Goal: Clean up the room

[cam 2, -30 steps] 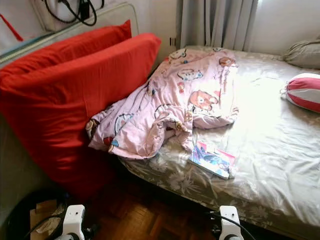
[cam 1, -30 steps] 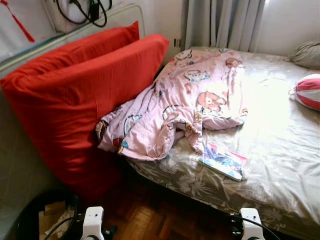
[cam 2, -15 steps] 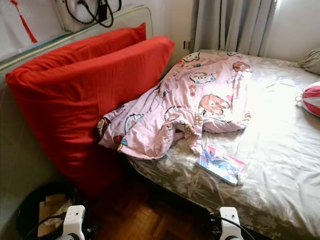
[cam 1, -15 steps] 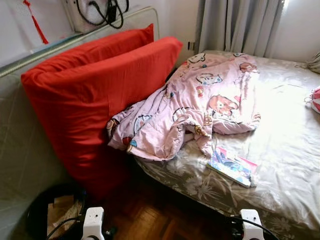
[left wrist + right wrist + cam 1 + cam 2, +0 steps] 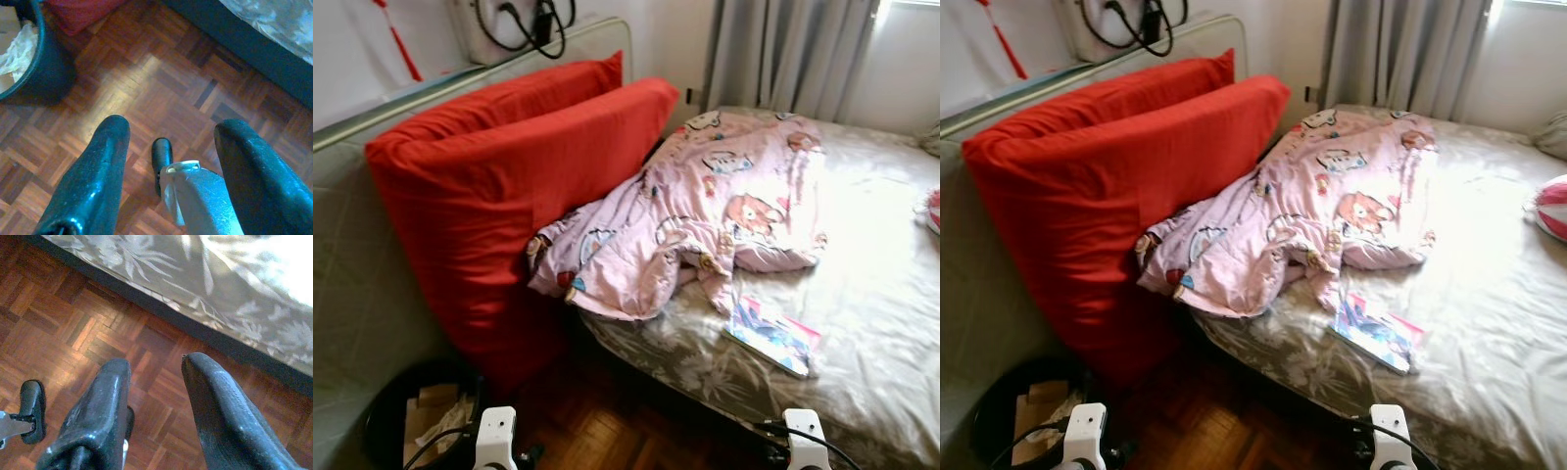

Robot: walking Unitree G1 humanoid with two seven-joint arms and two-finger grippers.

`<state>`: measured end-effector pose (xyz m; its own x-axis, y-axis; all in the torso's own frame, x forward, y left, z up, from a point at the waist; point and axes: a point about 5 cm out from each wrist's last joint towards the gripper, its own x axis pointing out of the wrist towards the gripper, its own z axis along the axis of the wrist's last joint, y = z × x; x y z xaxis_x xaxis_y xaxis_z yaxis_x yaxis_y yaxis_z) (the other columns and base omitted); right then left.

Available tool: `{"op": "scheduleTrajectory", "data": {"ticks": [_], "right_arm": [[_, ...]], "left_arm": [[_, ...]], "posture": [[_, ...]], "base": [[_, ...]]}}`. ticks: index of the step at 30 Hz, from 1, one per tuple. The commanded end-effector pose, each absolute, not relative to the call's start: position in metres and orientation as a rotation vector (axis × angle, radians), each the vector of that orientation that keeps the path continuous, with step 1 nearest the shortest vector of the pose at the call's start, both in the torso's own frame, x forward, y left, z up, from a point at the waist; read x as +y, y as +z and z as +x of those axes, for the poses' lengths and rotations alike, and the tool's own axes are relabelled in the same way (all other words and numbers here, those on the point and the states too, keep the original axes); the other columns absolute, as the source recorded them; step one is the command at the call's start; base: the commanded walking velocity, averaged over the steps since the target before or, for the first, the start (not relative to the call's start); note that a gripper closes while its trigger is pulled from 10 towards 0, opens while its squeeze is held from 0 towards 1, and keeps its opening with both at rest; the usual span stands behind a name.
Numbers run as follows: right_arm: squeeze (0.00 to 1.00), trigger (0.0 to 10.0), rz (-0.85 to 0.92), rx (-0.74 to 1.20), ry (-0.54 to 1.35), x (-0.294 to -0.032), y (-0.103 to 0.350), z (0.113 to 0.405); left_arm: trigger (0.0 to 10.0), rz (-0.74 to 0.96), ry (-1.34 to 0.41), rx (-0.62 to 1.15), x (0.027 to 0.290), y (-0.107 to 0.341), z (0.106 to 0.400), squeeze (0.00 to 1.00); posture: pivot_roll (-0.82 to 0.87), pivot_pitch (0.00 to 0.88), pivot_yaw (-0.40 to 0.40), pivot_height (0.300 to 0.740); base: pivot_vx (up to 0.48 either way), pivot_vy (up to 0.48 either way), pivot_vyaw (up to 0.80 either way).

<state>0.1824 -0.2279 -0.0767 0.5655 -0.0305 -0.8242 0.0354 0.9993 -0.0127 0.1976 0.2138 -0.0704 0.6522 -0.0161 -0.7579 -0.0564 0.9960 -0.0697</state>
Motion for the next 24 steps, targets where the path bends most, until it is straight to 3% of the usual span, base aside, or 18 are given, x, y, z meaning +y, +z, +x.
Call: {"op": "scheduleTrajectory", "data": {"ticks": [1,24], "right_arm": [[0.0,10.0,0.019,0.964,-0.041,-0.2254,-0.0765,0.1842],[0.0,10.0,0.02,0.959,-0.047,-0.2256,-0.0759,0.1853]], "left_arm": [[10.0,-0.104,0.041,0.863,0.2172,-0.0703,0.1966,0.0],[10.0,-0.109,0.045,0.859,0.2176,-0.0696,0.1977,0.0]], "posture": [[0.03,0.0,0.017,0.74],[0.04,0.0,0.018,0.74]], "base": [[0.307,0.0,0.0],[0.341,0.0,0.0]]}}
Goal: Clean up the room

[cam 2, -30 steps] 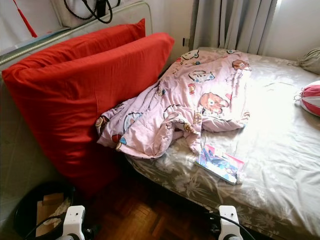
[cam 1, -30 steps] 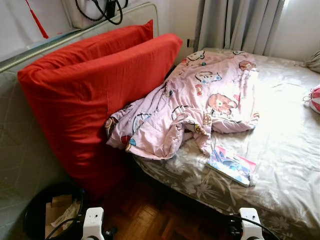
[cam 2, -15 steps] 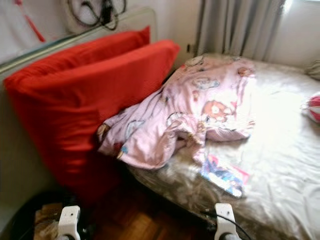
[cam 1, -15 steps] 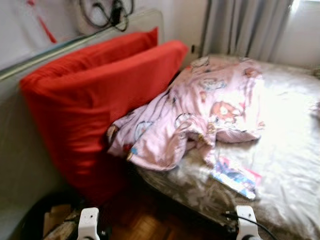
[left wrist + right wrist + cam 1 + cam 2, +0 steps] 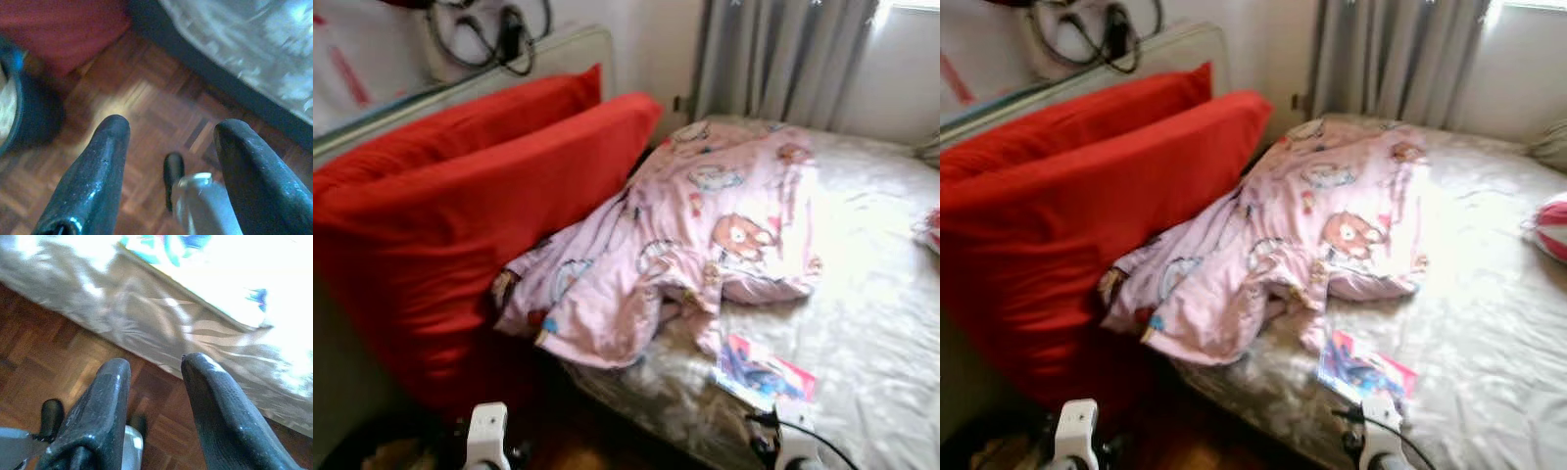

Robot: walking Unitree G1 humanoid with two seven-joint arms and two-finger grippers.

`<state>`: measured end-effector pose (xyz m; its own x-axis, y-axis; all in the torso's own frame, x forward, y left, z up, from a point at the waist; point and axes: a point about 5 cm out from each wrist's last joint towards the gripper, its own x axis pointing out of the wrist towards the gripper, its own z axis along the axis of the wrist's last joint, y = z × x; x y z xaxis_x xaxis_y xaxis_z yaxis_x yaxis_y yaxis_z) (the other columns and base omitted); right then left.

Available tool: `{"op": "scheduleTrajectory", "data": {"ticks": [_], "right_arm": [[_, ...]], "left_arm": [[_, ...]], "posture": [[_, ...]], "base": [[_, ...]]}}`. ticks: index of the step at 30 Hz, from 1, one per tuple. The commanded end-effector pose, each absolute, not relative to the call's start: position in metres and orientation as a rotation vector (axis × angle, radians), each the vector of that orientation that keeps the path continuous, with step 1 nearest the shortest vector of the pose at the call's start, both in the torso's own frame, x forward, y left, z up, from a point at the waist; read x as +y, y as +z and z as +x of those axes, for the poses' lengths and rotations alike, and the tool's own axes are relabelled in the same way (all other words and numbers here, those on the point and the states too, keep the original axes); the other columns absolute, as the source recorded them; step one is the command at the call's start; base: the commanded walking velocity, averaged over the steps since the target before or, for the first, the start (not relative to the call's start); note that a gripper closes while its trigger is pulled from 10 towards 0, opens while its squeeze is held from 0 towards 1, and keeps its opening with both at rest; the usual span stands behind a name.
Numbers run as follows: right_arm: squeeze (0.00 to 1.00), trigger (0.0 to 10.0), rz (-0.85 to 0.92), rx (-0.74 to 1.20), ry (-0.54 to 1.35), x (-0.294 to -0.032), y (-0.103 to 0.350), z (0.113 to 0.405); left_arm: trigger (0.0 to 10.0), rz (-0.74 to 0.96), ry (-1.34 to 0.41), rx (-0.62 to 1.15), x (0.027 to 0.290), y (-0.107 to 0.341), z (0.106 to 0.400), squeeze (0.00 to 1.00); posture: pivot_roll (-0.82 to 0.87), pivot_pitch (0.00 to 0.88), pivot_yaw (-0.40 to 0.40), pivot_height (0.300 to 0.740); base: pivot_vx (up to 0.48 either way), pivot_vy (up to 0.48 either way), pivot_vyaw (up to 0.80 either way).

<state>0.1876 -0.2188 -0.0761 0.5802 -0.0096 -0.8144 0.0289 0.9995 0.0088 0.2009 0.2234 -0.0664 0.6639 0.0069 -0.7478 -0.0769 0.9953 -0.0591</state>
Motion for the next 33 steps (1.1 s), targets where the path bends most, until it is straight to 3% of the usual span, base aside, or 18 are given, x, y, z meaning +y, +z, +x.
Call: {"op": "scheduleTrajectory", "data": {"ticks": [1,9,15,27,33], "right_arm": [[0.0,10.0,0.02,0.958,-0.047,-0.226,-0.076,0.185],[0.0,10.0,0.019,0.955,-0.046,-0.225,-0.076,0.186],[0.0,10.0,0.037,0.914,-0.08,-0.226,-0.074,0.187],[0.0,10.0,0.096,0.566,-0.166,-0.228,-0.053,0.204],[0.0,10.0,0.106,0.503,-0.206,-0.23,-0.05,0.204]], "left_arm": [[10.0,-0.109,0.044,0.858,0.217,-0.07,0.198,0.0],[10.0,-0.112,0.045,0.855,0.218,-0.069,0.198,0.0],[10.0,-0.114,0.041,0.845,0.217,-0.069,0.199,0.0],[10.0,-0.127,0.079,0.781,0.219,-0.065,0.202,0.0],[10.0,-0.12,0.092,0.751,0.22,-0.064,0.203,0.0]], "posture": [[0.04,0.0,0.018,0.74],[0.04,0.0,0.016,0.74],[0.04,0.0,0.016,0.74],[0.03,0.0,0.018,0.74],[0.03,0.0,0.016,0.74]], "base": [[0.345,0.0,0.0],[0.34,0.0,0.0],[0.0,0.0,0.0],[0.0,0.0,0.0],[0.0,0.0,0.0]]}}
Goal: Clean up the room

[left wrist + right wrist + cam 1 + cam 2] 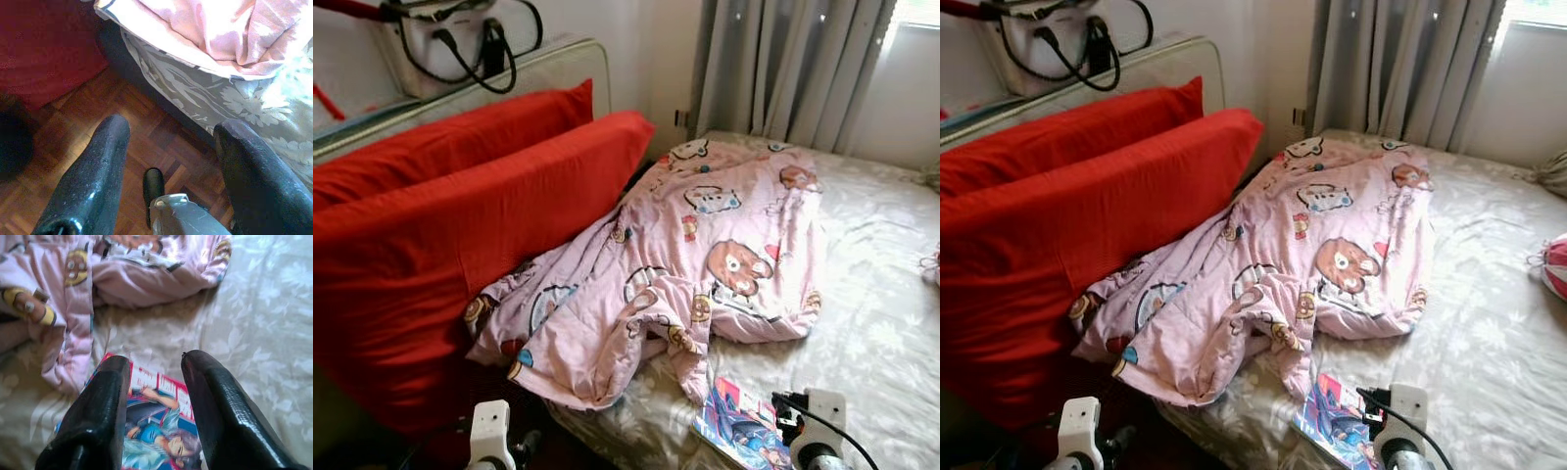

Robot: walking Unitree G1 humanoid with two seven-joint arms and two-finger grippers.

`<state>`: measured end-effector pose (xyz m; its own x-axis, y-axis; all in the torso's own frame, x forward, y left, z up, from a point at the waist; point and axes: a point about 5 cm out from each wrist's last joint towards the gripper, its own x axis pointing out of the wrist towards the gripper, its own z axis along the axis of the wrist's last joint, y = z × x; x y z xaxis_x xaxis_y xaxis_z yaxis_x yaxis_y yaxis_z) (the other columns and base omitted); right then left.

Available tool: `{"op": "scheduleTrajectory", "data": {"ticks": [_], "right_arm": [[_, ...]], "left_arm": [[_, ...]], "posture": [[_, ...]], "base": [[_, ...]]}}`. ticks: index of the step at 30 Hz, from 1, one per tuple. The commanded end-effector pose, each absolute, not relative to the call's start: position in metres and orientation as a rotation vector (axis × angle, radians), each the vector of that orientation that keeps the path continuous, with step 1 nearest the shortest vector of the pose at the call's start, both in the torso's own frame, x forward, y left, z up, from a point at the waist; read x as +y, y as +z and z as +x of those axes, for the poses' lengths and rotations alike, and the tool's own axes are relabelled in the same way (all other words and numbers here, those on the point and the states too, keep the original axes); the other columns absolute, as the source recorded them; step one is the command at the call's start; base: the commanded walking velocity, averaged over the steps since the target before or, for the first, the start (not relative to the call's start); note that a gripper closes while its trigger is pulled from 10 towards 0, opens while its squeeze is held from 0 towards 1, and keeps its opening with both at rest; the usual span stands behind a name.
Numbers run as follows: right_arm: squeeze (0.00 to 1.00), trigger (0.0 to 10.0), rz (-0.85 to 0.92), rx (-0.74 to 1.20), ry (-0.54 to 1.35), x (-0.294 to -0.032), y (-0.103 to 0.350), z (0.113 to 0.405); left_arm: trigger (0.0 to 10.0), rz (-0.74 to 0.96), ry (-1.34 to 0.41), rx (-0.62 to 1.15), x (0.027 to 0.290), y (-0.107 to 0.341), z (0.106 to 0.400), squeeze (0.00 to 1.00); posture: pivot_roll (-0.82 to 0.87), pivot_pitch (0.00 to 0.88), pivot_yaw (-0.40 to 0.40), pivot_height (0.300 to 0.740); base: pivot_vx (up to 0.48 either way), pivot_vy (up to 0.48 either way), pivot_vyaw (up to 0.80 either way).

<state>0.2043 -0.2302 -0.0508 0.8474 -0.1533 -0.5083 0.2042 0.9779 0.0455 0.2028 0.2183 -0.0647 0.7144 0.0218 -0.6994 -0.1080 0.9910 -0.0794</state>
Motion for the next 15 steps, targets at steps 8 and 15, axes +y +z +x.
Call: {"op": "scheduleTrajectory", "data": {"ticks": [8,15], "right_arm": [[0.0,10.0,0.08,0.245,-0.11,-0.212,0.02,0.298],[0.0,10.0,0.085,0.236,-0.098,-0.208,0.021,0.299]], "left_arm": [[10.0,-0.091,0.127,0.633,0.223,-0.056,0.207,0.0],[10.0,-0.09,0.164,0.529,0.225,-0.049,0.21,0.0]], "posture": [[0.02,0.0,0.021,0.74],[0.03,0.0,0.02,0.74]], "base": [[0.0,0.0,0.0],[0.0,0.0,0.0]]}}
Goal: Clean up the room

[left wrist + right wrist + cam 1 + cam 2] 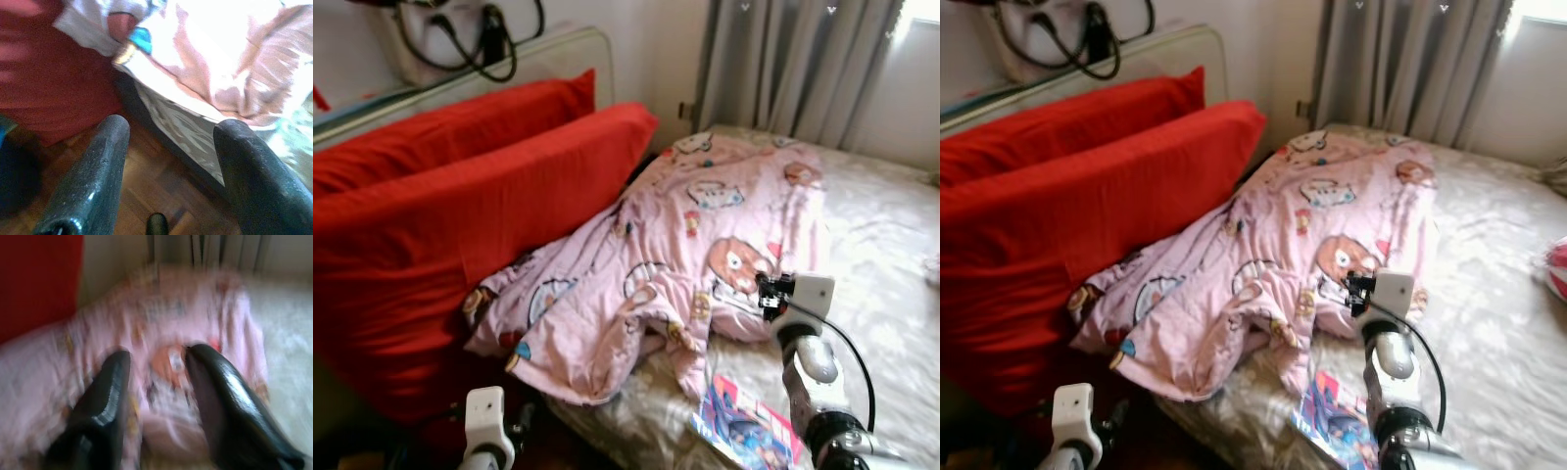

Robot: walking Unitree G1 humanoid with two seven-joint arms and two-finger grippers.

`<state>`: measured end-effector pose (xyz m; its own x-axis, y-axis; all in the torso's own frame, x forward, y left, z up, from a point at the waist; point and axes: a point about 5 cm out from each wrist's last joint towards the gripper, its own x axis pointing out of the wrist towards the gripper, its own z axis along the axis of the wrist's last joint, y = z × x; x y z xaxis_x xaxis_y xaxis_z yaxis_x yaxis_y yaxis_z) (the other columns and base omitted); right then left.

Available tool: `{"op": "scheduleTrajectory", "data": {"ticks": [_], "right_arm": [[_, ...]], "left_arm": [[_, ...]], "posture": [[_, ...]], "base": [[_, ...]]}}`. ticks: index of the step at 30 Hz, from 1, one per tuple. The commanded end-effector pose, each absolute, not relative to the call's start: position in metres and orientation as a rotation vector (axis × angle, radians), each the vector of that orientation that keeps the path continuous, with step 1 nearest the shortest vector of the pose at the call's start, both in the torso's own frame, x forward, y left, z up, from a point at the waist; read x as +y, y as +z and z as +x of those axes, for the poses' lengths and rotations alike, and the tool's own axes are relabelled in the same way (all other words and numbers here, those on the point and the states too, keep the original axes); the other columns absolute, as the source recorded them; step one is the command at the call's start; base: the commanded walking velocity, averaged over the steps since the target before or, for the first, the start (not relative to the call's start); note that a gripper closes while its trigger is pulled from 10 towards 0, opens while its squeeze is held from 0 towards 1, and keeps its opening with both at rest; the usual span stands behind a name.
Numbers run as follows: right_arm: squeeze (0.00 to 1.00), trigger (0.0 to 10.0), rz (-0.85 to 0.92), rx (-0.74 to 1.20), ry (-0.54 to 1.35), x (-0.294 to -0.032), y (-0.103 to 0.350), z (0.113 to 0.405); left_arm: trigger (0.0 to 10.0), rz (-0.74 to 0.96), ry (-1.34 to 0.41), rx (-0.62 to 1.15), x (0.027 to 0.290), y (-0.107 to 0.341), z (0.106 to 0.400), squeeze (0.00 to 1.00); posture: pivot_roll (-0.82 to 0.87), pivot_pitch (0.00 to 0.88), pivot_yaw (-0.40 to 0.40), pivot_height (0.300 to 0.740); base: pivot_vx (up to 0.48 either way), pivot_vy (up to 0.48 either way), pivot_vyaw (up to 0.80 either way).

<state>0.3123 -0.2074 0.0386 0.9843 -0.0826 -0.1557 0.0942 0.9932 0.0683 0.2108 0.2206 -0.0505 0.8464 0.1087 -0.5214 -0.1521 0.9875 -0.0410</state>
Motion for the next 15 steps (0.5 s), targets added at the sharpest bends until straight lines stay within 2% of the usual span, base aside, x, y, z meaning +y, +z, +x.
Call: {"op": "scheduleTrajectory", "data": {"ticks": [1,8,15], "right_arm": [[0.0,10.0,0.087,0.235,-0.097,-0.208,0.02,0.299],[0.0,10.0,0.092,0.231,-0.106,-0.214,0.024,0.301],[0.0,10.0,0.099,0.198,-0.113,-0.216,0.031,0.306]], "left_arm": [[10.0,-0.089,0.172,0.506,0.225,-0.048,0.211,0.0],[10.0,-0.09,0.233,0.328,0.227,-0.035,0.212,0.0],[10.0,-0.082,0.212,0.27,0.226,-0.03,0.213,0.0]], "posture": [[0.03,0.0,0.022,0.74],[0.02,0.0,0.025,0.74],[0.02,0.0,0.027,0.74]], "base": [[0.0,0.0,0.0],[0.0,0.0,0.0],[0.0,0.0,0.0]]}}
